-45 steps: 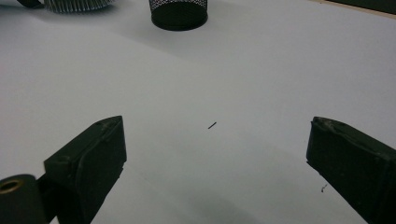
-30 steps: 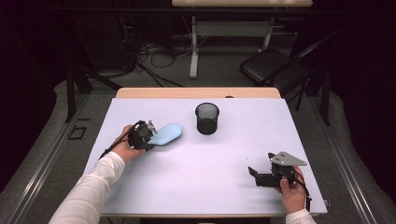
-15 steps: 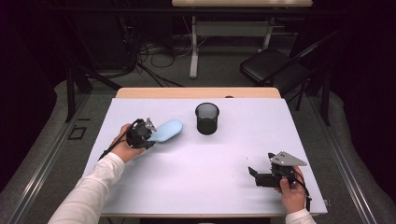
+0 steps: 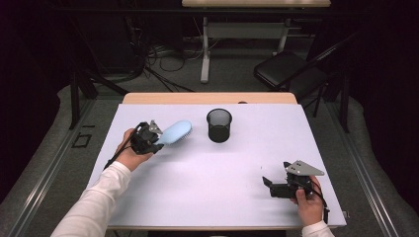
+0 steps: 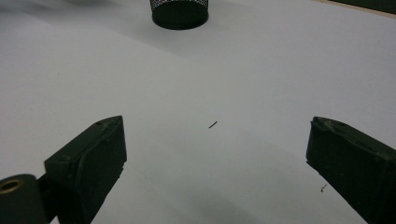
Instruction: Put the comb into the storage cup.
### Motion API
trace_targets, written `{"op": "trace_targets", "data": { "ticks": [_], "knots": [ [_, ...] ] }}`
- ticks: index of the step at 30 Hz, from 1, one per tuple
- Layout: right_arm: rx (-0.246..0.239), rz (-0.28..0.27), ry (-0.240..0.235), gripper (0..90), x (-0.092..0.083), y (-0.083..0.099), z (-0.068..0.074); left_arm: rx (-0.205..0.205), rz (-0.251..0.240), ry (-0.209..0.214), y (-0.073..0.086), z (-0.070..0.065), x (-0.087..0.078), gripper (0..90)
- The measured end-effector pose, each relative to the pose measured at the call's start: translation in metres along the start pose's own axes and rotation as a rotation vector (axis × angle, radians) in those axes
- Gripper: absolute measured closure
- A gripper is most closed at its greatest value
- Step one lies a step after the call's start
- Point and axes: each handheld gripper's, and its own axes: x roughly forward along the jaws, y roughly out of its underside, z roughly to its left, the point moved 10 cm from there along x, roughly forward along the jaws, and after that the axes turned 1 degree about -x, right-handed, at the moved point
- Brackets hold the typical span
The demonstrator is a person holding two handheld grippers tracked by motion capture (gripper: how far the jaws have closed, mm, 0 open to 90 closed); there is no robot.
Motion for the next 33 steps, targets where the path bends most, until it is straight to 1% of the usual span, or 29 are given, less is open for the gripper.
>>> {"op": "trace_targets", "data": {
  "ticks": [3, 10, 15, 20, 22, 24, 28, 30, 32, 33],
  "knots": [
    [-0.002, 0.0, 0.0, 4.6, 0.0, 0.0, 0.0, -0.011, -0.016, -0.015, -0.002, 0.001, -0.002, 70.2],
    [-0.004, 0.004, -0.001, 4.6, 0.0, 0.0, 0.0, -0.023, -0.036, -0.029, -0.007, -0.002, -0.006, 70.4],
    [-0.004, 0.003, -0.001, 4.6, 0.001, 0.0, 0.001, -0.049, -0.083, -0.056, -0.014, -0.001, -0.012, 70.4],
    [-0.003, 0.003, 0.001, 4.6, 0.001, 0.0, 0.001, -0.074, -0.15, -0.069, -0.022, -0.001, -0.021, 70.4],
    [-0.001, 0.002, 0.0, 4.6, 0.001, 0.0, 0.001, -0.079, -0.172, -0.076, -0.024, -0.002, -0.024, 70.4],
    [0.001, 0.002, -0.001, 4.6, 0.001, 0.0, 0.001, -0.068, -0.179, -0.089, -0.025, -0.002, -0.026, 70.4],
    [-0.001, 0.001, -0.005, 4.6, 0.003, -0.001, 0.003, -0.076, -0.212, -0.102, -0.029, -0.003, -0.03, 70.4],
    [0.002, -0.002, -0.008, 4.6, 0.005, -0.002, 0.004, -0.075, -0.219, -0.105, -0.03, -0.003, -0.031, 70.4],
    [0.004, 0.003, -0.012, 4.6, 0.006, -0.002, 0.005, -0.084, -0.244, -0.106, -0.034, -0.004, -0.033, 70.5],
    [0.002, 0.008, -0.015, 4.6, 0.007, -0.003, 0.006, -0.084, -0.244, -0.108, -0.034, -0.004, -0.034, 70.4]
  ]
}}
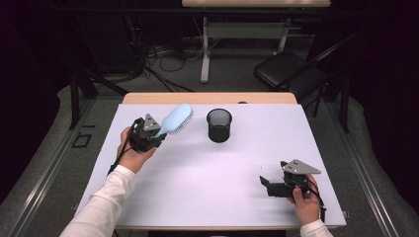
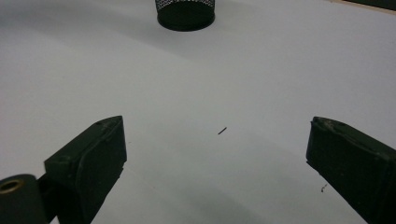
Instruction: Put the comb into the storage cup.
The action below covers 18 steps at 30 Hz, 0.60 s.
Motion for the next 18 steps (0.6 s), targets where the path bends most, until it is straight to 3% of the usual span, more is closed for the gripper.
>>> {"op": "trace_targets", "data": {
  "ticks": [5, 10, 11, 18],
  "knots": [
    [-0.031, 0.016, 0.011, 4.7, 0.005, -0.004, 0.002, -0.01, -0.038, -0.005, -0.01, 0.0, -0.002, 70.5],
    [-0.005, 0.043, -0.021, 4.7, 0.014, -0.007, 0.008, -0.024, -0.066, -0.006, -0.02, 0.0, -0.002, 70.4],
    [-0.022, 0.066, -0.014, 4.6, 0.016, -0.008, 0.008, -0.034, -0.078, 0.001, -0.022, -0.001, -0.001, 70.4],
    [-0.063, 0.087, -0.038, 2.6, 0.022, -0.032, 0.013, -0.019, -0.086, 0.003, -0.034, -0.004, -0.002, 70.5]
  ]
}}
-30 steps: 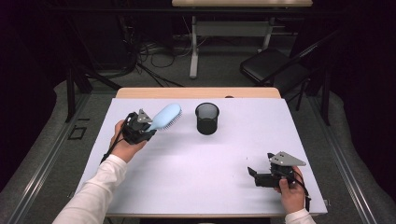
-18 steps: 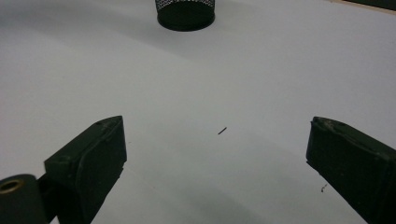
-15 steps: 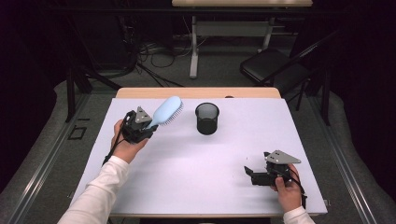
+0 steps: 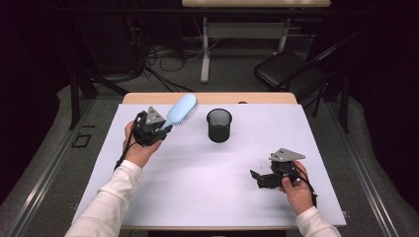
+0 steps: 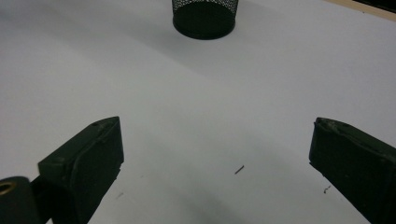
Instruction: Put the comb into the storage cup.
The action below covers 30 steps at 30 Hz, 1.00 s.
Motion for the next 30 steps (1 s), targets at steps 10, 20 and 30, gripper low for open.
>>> {"op": "trace_targets", "data": {
  "ticks": [10, 20, 30],
  "knots": [
    [-0.017, 0.005, -0.041, 0.6, 0.002, -0.043, 0.001, 0.02, -0.029, -0.009, -0.024, 0.0, -0.009, 70.5],
    [0.038, 0.025, -0.02, 0.0, 0.004, -0.08, -0.009, 0.043, -0.038, -0.016, -0.037, -0.004, -0.01, 70.5],
    [0.089, 0.022, -0.023, 0.0, 0.01, -0.107, -0.014, 0.058, -0.038, -0.013, -0.043, -0.008, -0.008, 70.5]
  ]
}}
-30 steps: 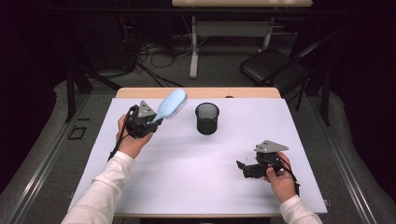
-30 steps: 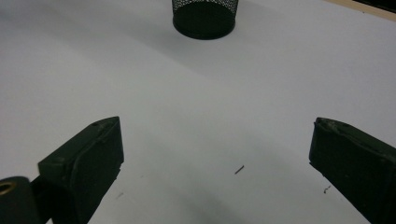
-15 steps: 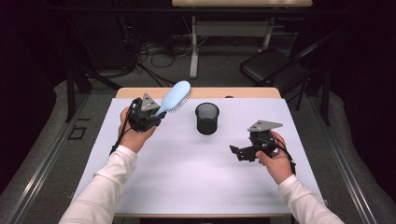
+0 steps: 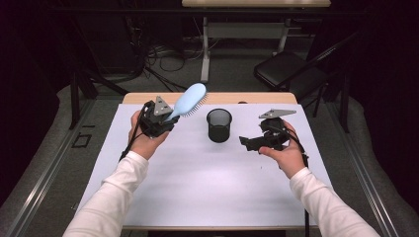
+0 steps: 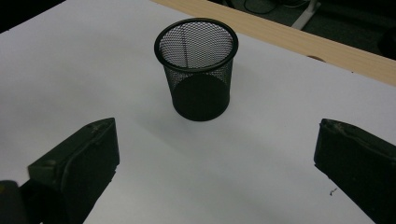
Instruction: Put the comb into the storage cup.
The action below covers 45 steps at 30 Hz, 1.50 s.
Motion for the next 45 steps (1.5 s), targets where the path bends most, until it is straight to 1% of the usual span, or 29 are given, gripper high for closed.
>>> {"op": "trace_targets", "data": {
  "ticks": [4, 7, 8, 10, 12, 15, 18, 22, 28, 32, 36, 38, 45],
  "knots": [
    [0.031, 0.026, -0.019, 0.0, 0.005, -0.006, 0.004, 0.006, -0.001, -0.004, -0.004, 0.0, 0.0, 70.5],
    [0.048, 0.047, -0.026, 0.0, 0.007, -0.01, 0.005, 0.012, -0.005, -0.007, -0.008, 0.001, -0.001, 70.5],
    [0.051, 0.05, -0.026, 0.0, 0.008, -0.012, 0.005, 0.008, -0.008, -0.006, -0.009, 0.0, -0.001, 70.5],
    [0.049, 0.052, -0.027, 0.0, 0.01, -0.018, 0.006, 0.011, -0.012, -0.006, -0.012, -0.001, -0.001, 70.6],
    [0.037, 0.042, -0.021, 3.5, 0.01, -0.023, 0.006, 0.021, -0.011, -0.007, -0.013, -0.002, -0.001, 70.5],
    [0.025, 0.029, -0.028, 6.7, 0.012, -0.031, 0.007, 0.019, -0.016, -0.007, -0.015, -0.003, 0.001, 70.6],
    [0.055, 0.045, -0.044, 6.9, 0.015, -0.035, 0.007, 0.024, -0.011, -0.007, -0.015, -0.003, 0.002, 70.6],
    [0.078, 0.056, -0.046, 6.9, 0.018, -0.041, 0.004, 0.016, -0.009, -0.01, -0.014, -0.002, 0.004, 70.6],
    [0.125, 0.042, -0.06, 7.9, 0.02, -0.054, 0.001, 0.007, -0.016, -0.014, -0.015, -0.001, 0.006, 70.6],
    [0.171, 0.05, -0.063, 8.5, 0.022, -0.059, -0.001, 0.008, -0.02, -0.014, -0.016, -0.002, 0.007, 70.6],
    [0.197, 0.042, -0.059, 8.8, 0.024, -0.069, -0.002, 0.007, -0.023, -0.011, -0.017, -0.003, 0.009, 70.6],
    [0.202, 0.035, -0.058, 8.9, 0.024, -0.074, -0.003, 0.009, -0.023, -0.012, -0.017, -0.004, 0.01, 70.6],
    [0.27, 0.007, -0.114, 10.0, 0.022, -0.09, 0.006, 0.01, -0.028, -0.002, -0.019, -0.01, 0.014, 70.6]
  ]
}}
